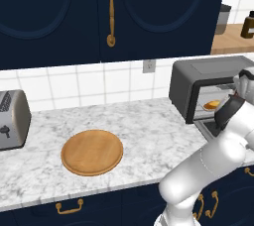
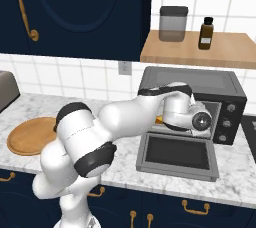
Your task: Pick up the kebab skewer and baguette bread, and place them inside the toaster oven. Close the toaster oven door and start by setting the timer.
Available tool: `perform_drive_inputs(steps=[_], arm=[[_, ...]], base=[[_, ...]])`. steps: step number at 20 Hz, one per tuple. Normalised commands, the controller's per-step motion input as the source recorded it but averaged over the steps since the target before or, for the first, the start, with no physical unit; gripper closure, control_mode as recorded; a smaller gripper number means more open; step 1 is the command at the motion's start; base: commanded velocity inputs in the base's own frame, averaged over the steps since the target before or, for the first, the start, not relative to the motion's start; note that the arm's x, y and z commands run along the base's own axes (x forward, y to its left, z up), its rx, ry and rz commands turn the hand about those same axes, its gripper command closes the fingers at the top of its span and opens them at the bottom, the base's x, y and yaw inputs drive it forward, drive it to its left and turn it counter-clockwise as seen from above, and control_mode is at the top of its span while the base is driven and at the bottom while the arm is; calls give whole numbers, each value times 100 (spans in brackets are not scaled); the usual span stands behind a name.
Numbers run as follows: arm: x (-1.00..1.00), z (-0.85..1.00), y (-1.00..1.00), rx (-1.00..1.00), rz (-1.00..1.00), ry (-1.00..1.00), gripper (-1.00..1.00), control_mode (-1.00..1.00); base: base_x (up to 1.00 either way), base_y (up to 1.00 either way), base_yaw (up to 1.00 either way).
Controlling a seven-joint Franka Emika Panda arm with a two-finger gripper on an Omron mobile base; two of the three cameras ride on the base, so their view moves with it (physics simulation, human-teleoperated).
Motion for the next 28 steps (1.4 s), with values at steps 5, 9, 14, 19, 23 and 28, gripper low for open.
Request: perform_drive_inputs(steps=[5, 9, 14, 19, 23, 28], arm=[[10, -11, 0, 0, 1, 0, -100, -100], [5, -15, 0, 0, 1, 0, -100, -100], [6, -10, 0, 0, 0, 0, -100, -100], [0, -12, 0, -1, 0, 0, -100, -100], [0, -8, 0, -4, 0, 8, -100, -100], [-2, -12, 0, -4, 1, 17, -100, -100]], base=[[0, 0, 0], [0, 0, 0], [0, 0, 0], [0, 0, 0], [0, 0, 0], [0, 0, 0]])
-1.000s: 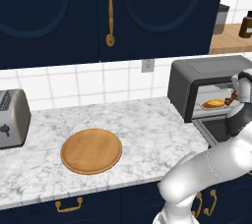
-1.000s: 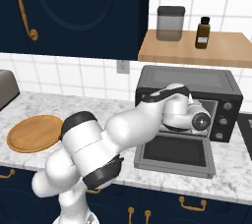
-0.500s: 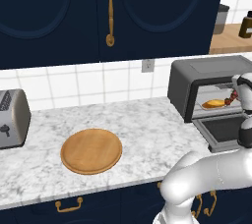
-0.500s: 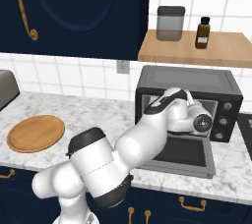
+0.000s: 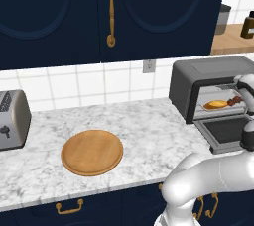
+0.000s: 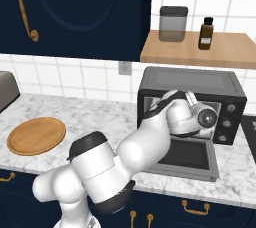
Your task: Pick up the kebab skewer and baguette bread, and place them inside the toaster oven. Close the toaster oven door and start by setting the timer.
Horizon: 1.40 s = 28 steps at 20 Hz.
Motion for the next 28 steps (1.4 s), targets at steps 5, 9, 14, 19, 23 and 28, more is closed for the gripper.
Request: perform_drive_inputs(steps=[5, 9, 14, 19, 23, 28], arm=[[-21, -5, -3, 0, 0, 3, -100, -100], [-40, -6, -1, -3, 0, 0, -100, -100], [-39, -16, 7, -19, 3, -2, -100, -100], [-28, -18, 36, -32, 18, -1, -100, -100], [-23, -16, 32, -30, 22, -4, -100, -100], [-19, -7, 17, -25, 22, -7, -100, -100]], base=[[0, 0, 0], [0, 0, 0], [0, 0, 0], [0, 0, 0], [0, 0, 0], [0, 0, 0]])
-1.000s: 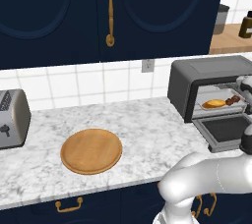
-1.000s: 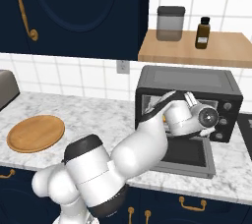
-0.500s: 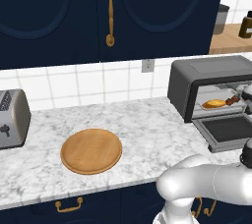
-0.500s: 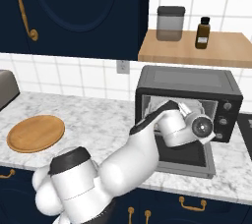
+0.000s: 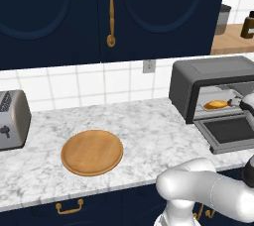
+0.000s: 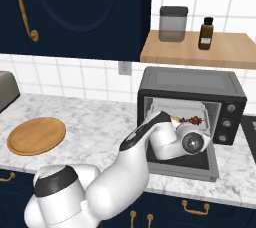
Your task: Pick up the kebab skewer and baguette bread, and place them inside the toaster oven. Close the toaster oven door and start by setting the timer.
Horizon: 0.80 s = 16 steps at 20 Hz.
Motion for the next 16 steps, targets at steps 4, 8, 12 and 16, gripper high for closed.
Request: perform_drive_inputs(steps=[4, 8, 12, 16], arm=[[-6, -12, 16, -23, 19, -10, -100, -100], [-4, -1, 4, -20, 18, -13, -100, -100], [0, 0, 3, -18, 13, -14, -100, -100], [-1, 0, 10, -20, 2, -13, -100, -100]], base=[[0, 0, 0], [0, 0, 0], [0, 0, 0], [0, 0, 0]])
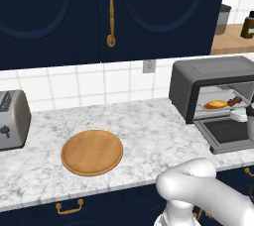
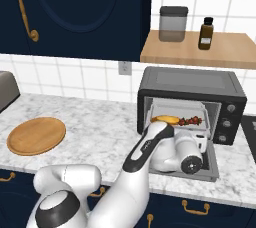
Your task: Pick up the kebab skewer and baguette bread, and place them inside the toaster oven. Close the toaster oven door and start by setting the timer.
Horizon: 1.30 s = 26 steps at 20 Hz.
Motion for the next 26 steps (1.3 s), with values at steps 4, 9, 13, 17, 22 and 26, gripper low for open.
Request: perform_drive_inputs(steps=[4, 9, 13, 17, 22, 26], arm=[[0, 0, 19, -14, 0, -2, -100, -100], [-1, -6, 13, -6, -1, 0, -100, -100], [0, -14, 0, 0, 0, 0, -100, -100], [0, -9, 0, 0, 0, 0, -100, -100], [0, -1, 0, 0, 0, 0, -100, -100], [3, -7, -2, 0, 0, 0, -100, -100]], base=[[0, 0, 0], [0, 0, 0], [0, 0, 0], [0, 0, 0], [0, 0, 0], [0, 0, 0]])
